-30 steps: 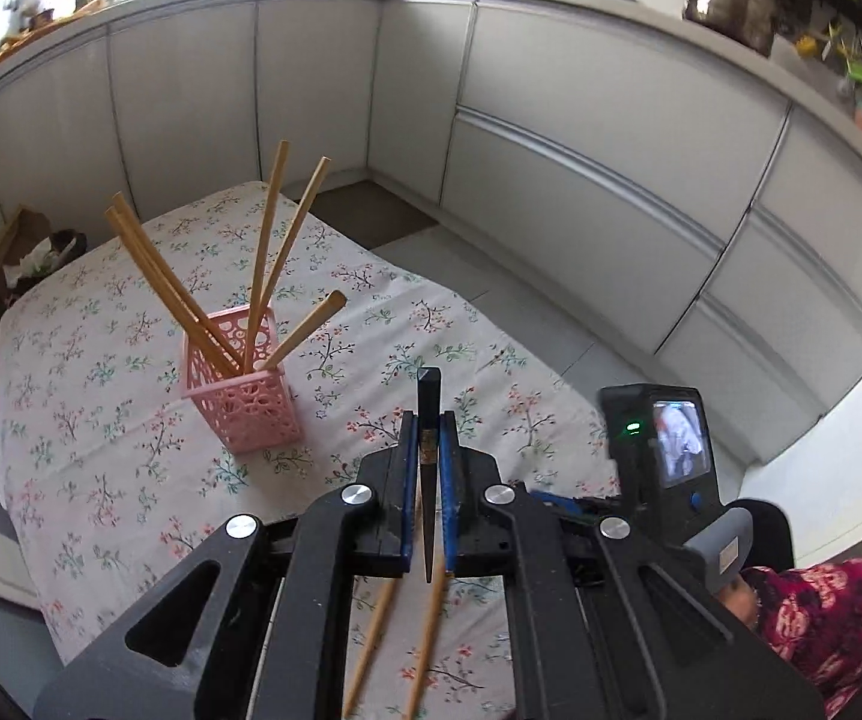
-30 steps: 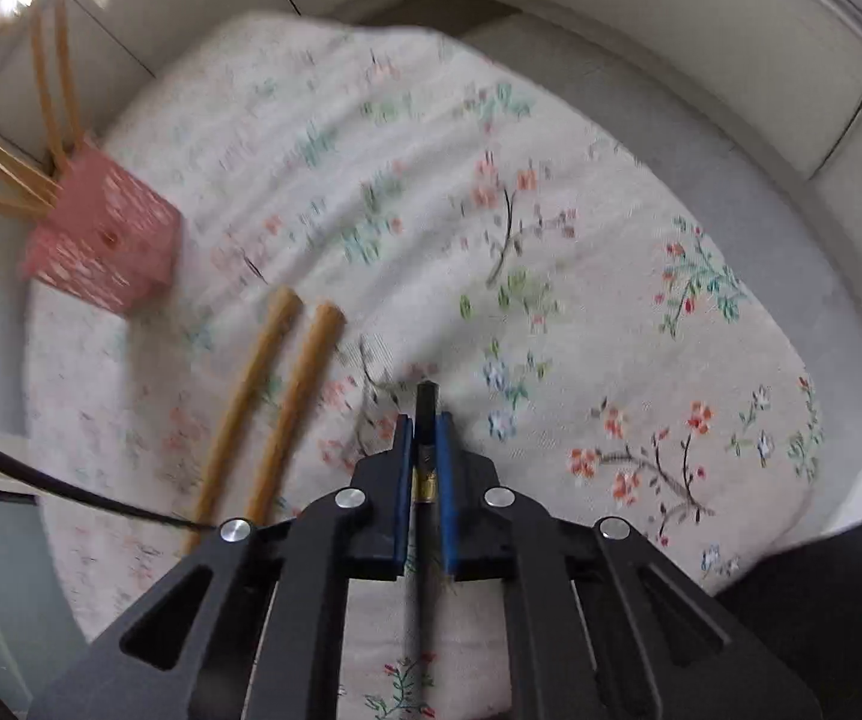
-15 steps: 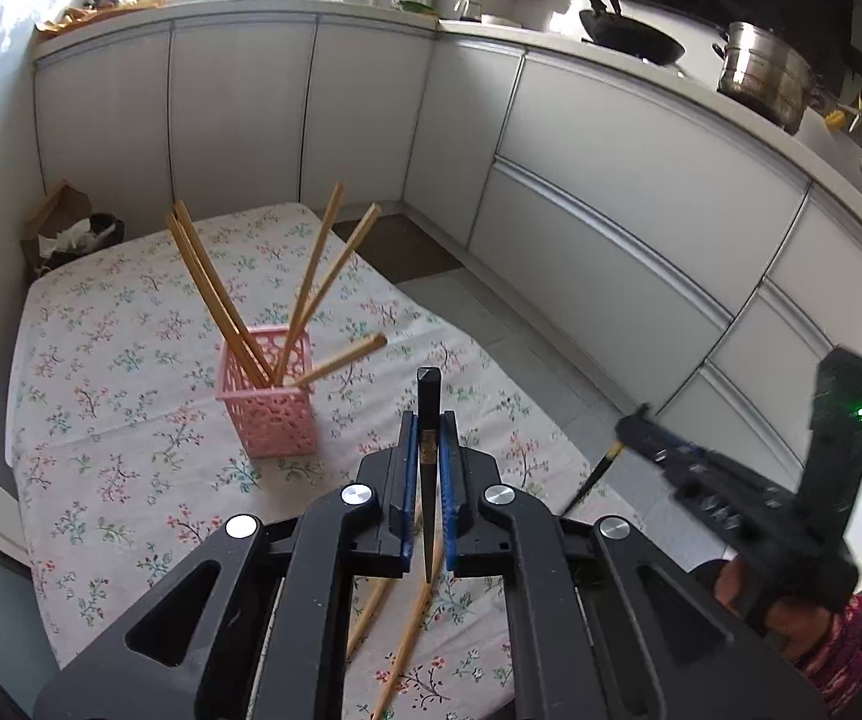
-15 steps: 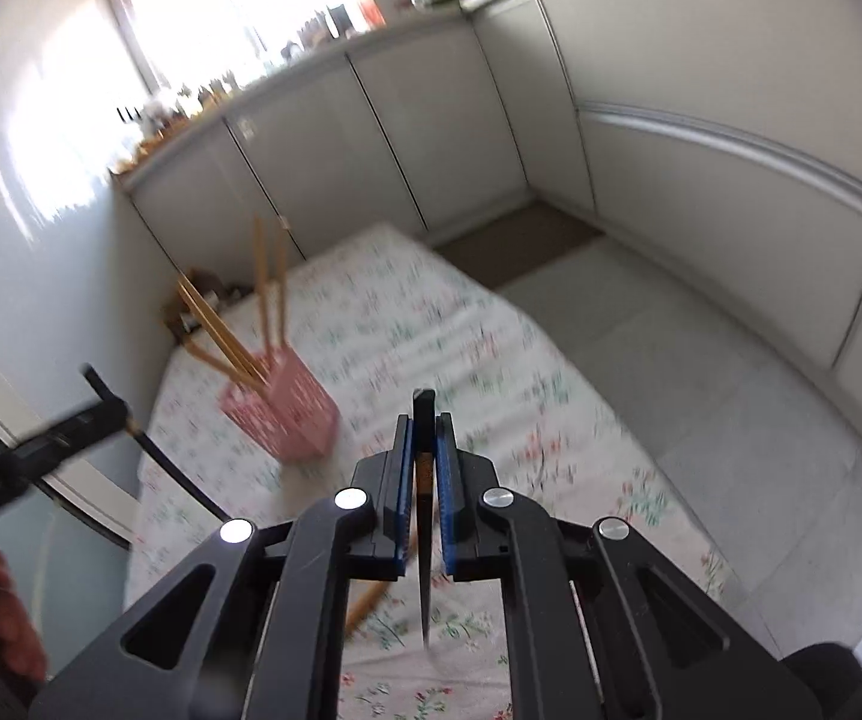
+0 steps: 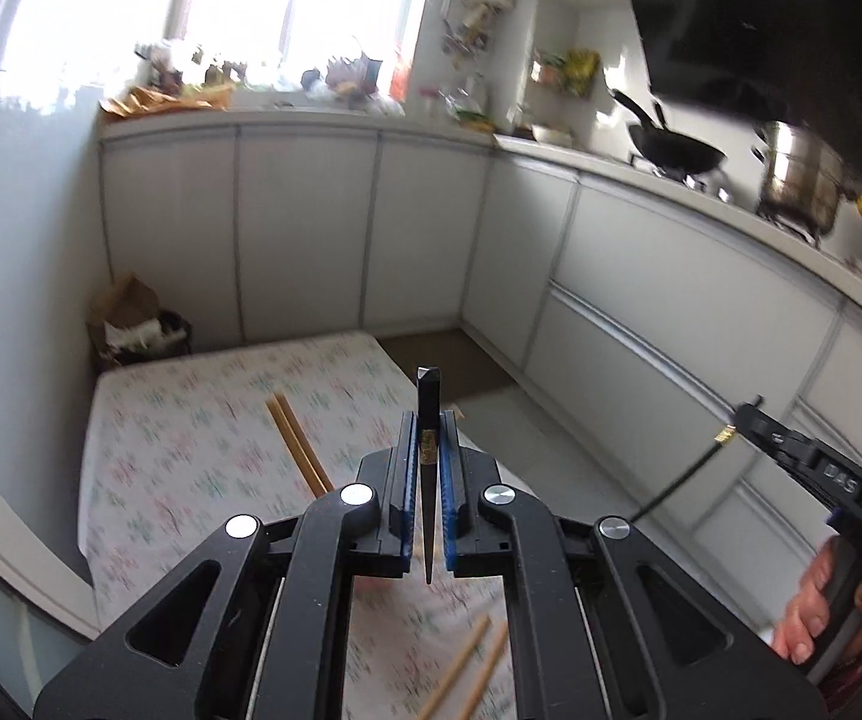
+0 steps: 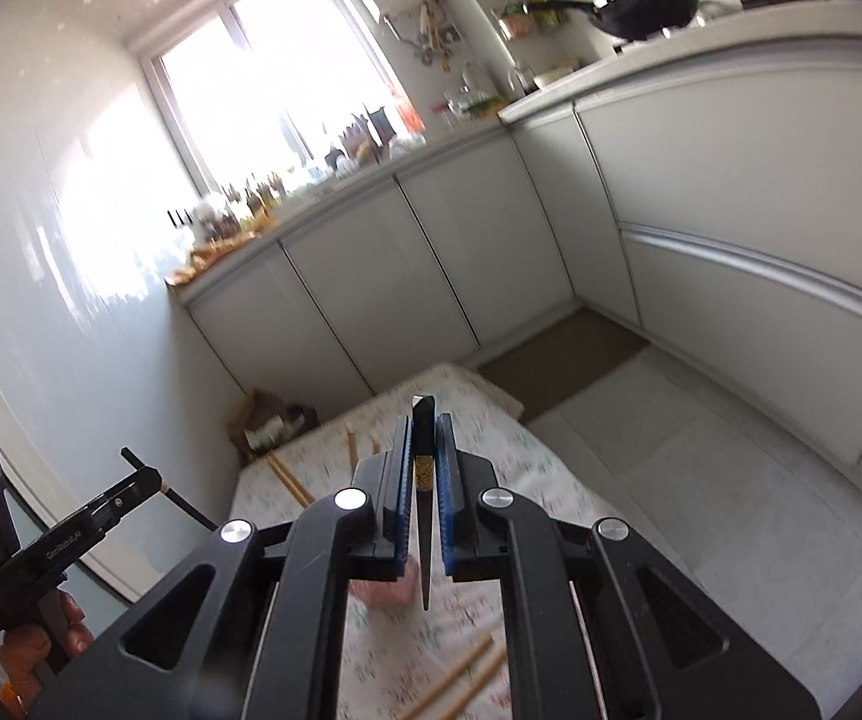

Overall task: Organize utensils
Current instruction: 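Lower both chopsticks into the pink holder and open both tools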

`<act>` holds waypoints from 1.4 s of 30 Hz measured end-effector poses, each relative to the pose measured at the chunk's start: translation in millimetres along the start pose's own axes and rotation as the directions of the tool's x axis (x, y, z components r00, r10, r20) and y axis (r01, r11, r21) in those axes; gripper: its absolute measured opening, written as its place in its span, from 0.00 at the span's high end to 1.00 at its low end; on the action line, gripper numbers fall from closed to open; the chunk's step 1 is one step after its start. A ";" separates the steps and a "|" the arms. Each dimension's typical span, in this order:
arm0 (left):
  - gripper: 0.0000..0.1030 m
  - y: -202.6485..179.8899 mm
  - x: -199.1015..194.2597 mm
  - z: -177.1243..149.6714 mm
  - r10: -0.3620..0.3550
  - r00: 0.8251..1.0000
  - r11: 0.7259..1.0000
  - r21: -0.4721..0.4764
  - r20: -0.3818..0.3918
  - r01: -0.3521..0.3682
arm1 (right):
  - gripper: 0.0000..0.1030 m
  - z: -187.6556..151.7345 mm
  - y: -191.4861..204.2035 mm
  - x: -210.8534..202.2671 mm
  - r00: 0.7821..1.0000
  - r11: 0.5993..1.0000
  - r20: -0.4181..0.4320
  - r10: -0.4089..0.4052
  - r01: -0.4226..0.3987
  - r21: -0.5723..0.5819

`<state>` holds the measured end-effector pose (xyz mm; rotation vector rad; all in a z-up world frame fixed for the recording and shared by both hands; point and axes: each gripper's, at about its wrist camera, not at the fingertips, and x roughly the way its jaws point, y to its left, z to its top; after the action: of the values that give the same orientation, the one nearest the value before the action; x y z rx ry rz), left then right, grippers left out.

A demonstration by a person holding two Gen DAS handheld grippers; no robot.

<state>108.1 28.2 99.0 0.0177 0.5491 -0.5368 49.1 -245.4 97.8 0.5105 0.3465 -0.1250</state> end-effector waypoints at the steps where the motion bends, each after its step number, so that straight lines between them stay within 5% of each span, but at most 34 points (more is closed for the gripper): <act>1: 0.94 3.2 2.7 4.4 0.014 1.000 1.000 -0.006 0.007 -0.014 | 0.93 4.2 2.3 4.4 1.000 1.000 0.010 0.001 -0.001 -0.005; 6: 0.94 18.3 35.8 14.0 0.090 0.996 0.996 -0.030 0.022 -0.089 | 0.93 25.0 8.1 20.4 0.999 1.000 0.033 0.017 -0.017 -0.002; 11: 0.94 31.2 89.3 -5.9 0.147 0.988 0.988 -0.032 -0.053 -0.149 | 0.93 27.6 10.6 38.1 0.999 1.000 0.029 0.026 -0.026 -0.015; 15: 0.90 41.7 115.2 -33.0 0.126 0.983 0.989 -0.058 -0.130 -0.134 | 0.93 26.4 24.8 52.6 0.998 0.998 0.025 0.054 -0.053 -0.037; 18: 0.84 51.2 100.6 -38.9 0.121 0.989 0.985 -0.112 -0.082 -0.130 | 0.93 27.5 40.6 59.1 0.996 0.995 0.044 0.079 -0.076 -0.063; 21: 0.71 59.6 54.6 -32.7 0.125 0.991 0.978 -0.175 0.056 -0.114 | 0.93 26.9 59.0 69.3 0.994 0.991 0.042 0.105 -0.102 -0.083; 28: 0.52 86.7 -24.7 -26.1 0.183 0.947 0.950 -0.294 0.264 -0.102 | 0.93 2.4 93.2 108.8 0.993 0.985 -0.019 0.117 -0.118 -0.124; 42: 0.52 126.4 -30.6 -42.3 0.155 0.961 0.929 -0.366 0.230 -0.062 | 0.92 -43.6 127.3 151.5 0.995 0.967 -0.080 0.052 -0.070 -0.244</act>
<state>127.2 158.6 62.4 -0.3612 0.3826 -0.3169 203.6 -118.2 66.6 0.2788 0.4107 -0.0025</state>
